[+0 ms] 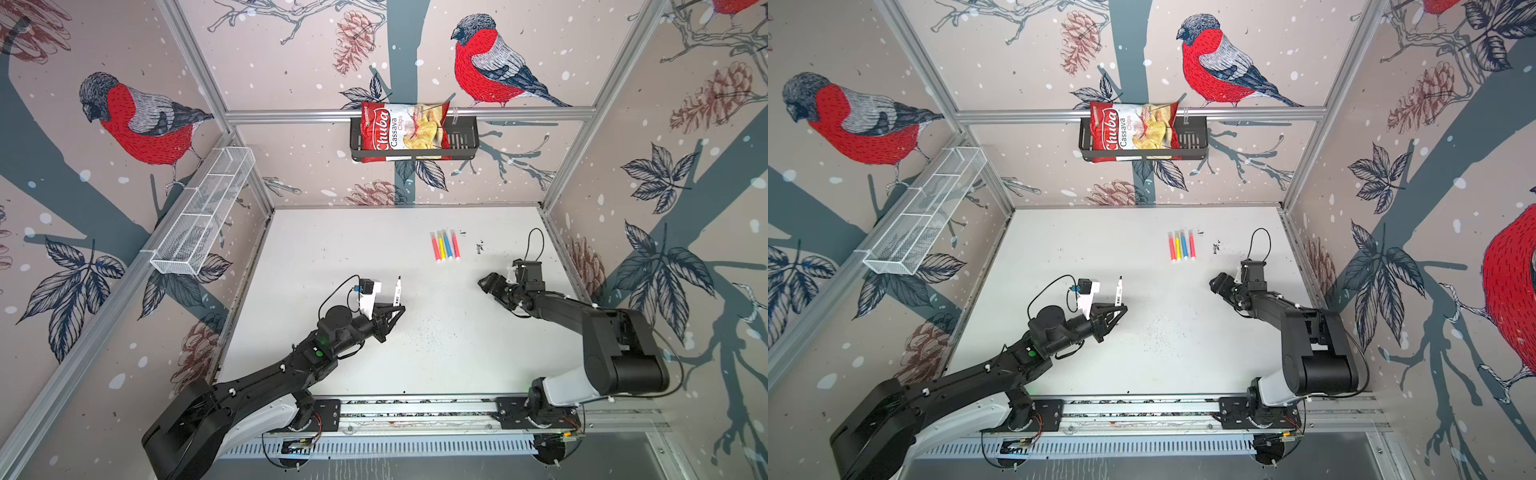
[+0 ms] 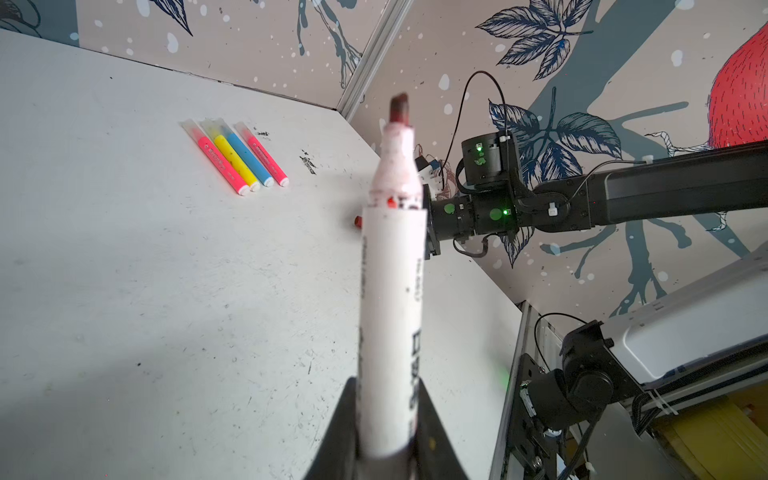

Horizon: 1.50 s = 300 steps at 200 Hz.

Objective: Insert the pens into the pen caps
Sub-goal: 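Withdraw the right gripper toward the red cap while the left gripper holds the marker, then lower the open right gripper over the red cap beside the highlighters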

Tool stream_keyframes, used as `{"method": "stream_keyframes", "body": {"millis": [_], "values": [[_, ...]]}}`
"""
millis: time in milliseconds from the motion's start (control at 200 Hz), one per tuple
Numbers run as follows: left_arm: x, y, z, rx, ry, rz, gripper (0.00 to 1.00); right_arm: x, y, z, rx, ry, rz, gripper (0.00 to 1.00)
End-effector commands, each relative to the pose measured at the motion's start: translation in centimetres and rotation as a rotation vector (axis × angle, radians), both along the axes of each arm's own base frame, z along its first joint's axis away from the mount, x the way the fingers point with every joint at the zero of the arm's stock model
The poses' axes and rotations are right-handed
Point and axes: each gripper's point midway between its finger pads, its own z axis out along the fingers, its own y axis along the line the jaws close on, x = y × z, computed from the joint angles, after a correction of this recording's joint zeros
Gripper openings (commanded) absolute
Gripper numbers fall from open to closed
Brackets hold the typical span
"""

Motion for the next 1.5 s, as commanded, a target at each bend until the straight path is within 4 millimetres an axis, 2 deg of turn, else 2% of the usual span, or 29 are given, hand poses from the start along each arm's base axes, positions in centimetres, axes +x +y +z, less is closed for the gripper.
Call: {"method": "stream_keyframes", "body": {"millis": [0,385,725,1051,1316,1496], "values": [[0.3,0.1,0.8,-0.018,-0.031,0.014,0.00,0.6,0.0,-0.7,0.020,0.029,-0.003,0.75],[0.5,0.8,0.7,-0.003,-0.035,0.038,0.00,3.2,-1.4,-1.9,-0.021,0.071,-0.057,0.73],[0.8,1.3,0.7,-0.002,-0.036,0.052,0.00,4.7,-3.6,-1.6,-0.141,0.081,-0.131,0.73],[0.9,1.6,1.3,-0.003,-0.044,0.063,0.00,8.2,-4.8,-1.2,-0.242,0.093,-0.166,0.72],[0.9,2.4,1.4,0.009,-0.049,0.083,0.00,13.4,-3.9,0.6,-0.261,0.042,-0.081,0.74],[0.9,2.8,1.6,0.004,-0.057,0.097,0.00,15.2,-3.6,0.6,-0.292,0.067,-0.069,0.73]]}}
